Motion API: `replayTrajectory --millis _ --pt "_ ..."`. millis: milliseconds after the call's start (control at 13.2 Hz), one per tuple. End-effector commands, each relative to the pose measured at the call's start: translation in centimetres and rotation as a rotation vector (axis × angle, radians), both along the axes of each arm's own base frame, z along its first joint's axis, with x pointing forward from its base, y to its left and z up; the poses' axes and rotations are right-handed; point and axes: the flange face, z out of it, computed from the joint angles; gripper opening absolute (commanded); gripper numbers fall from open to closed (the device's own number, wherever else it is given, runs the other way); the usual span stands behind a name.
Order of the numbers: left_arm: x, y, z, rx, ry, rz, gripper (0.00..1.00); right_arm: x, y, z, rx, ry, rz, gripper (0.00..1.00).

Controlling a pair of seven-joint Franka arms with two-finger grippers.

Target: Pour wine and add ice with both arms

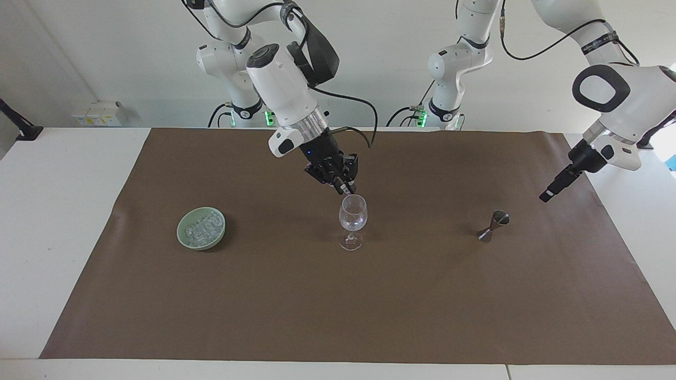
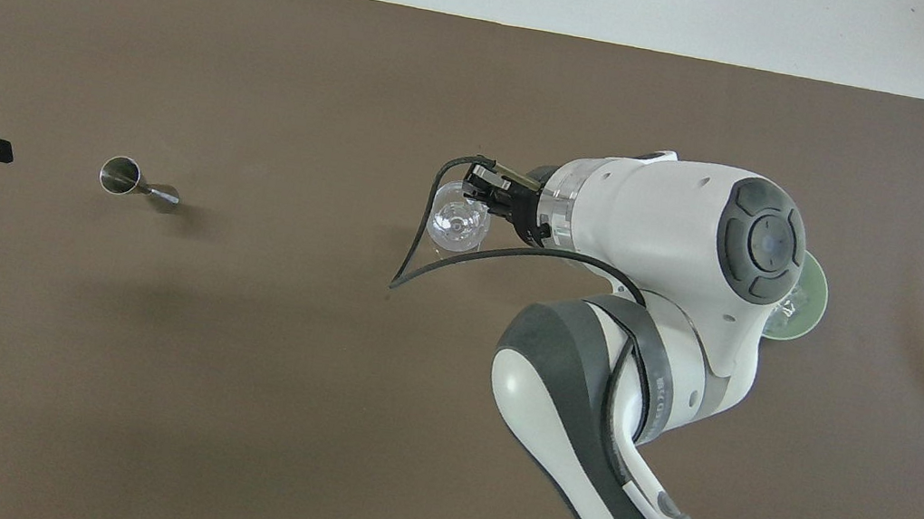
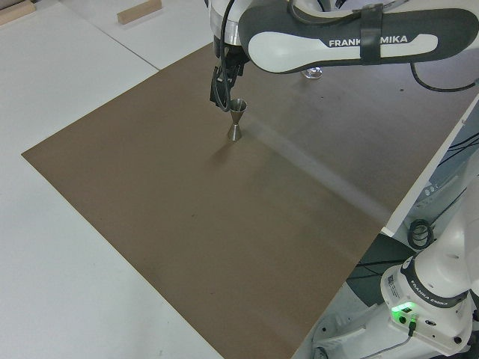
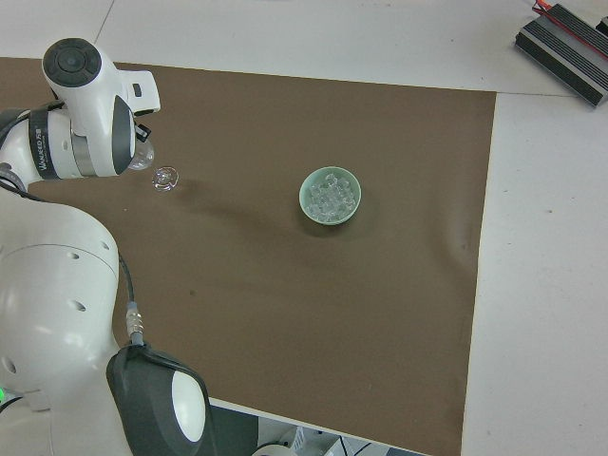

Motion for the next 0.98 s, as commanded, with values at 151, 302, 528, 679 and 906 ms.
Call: replayTrajectory --millis 151,302,528,679,906 --pt "-0.9 -4.6 3.5 0.109 0.044 -0.163 1.0 -0.7 1.7 -0.4 -0.002 -0.003 -0.009 0.0" --pt "-1.3 -5.8 5.2 0.138 0.067 -0.201 1.0 -0.7 1.7 -0.4 -0.002 -0.002 -0.01 0.0" --pt "-2.3 -7.4 7.0 0.17 0.066 -0.264 1.0 -0.7 1.5 -0.8 -0.008 0.004 -0.012 0.17" --pt "-3.3 -6.0 8.3 0.172 0.053 -0.321 1.0 -0.7 1.5 -0.6 -0.006 0.001 -0.012 0.25" --pt "-4.3 -5.6 11.6 0.164 0.053 -0.332 1.0 -0.7 1.5 -0.8 -0.008 0.004 -0.012 0.43"
